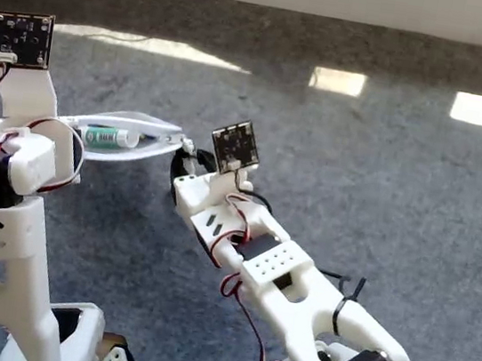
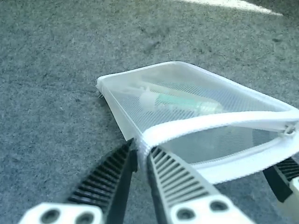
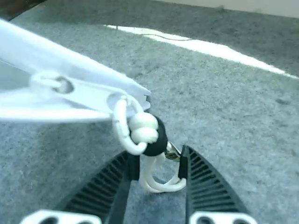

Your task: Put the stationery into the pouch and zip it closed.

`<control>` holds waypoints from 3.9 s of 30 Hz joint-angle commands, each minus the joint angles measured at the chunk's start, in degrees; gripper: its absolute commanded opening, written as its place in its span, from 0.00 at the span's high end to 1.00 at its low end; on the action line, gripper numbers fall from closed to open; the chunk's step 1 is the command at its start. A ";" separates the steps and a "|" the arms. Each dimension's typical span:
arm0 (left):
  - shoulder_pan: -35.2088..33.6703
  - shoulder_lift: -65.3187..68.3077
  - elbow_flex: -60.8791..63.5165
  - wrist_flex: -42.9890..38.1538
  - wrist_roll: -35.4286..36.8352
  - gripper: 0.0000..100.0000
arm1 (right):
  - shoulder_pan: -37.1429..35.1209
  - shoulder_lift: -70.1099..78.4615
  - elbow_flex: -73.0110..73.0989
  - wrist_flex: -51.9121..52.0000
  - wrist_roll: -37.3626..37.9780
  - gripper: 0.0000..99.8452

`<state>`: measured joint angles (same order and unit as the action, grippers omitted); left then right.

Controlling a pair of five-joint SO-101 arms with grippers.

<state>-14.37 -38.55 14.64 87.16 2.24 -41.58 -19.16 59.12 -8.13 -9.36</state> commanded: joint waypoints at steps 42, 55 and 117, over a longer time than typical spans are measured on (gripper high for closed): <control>-1.27 0.92 -0.22 -0.18 -0.26 0.99 | 0.57 -15.69 2.24 2.95 7.21 1.00; -1.27 0.92 -0.13 -0.18 -0.18 0.83 | -3.74 -26.77 1.63 28.70 13.10 1.00; 10.15 -11.03 7.43 -7.91 -2.90 0.74 | -11.03 -49.27 6.90 38.29 22.59 1.00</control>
<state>-3.21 -47.78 22.81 80.48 0.04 -54.24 -66.81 67.21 30.37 13.23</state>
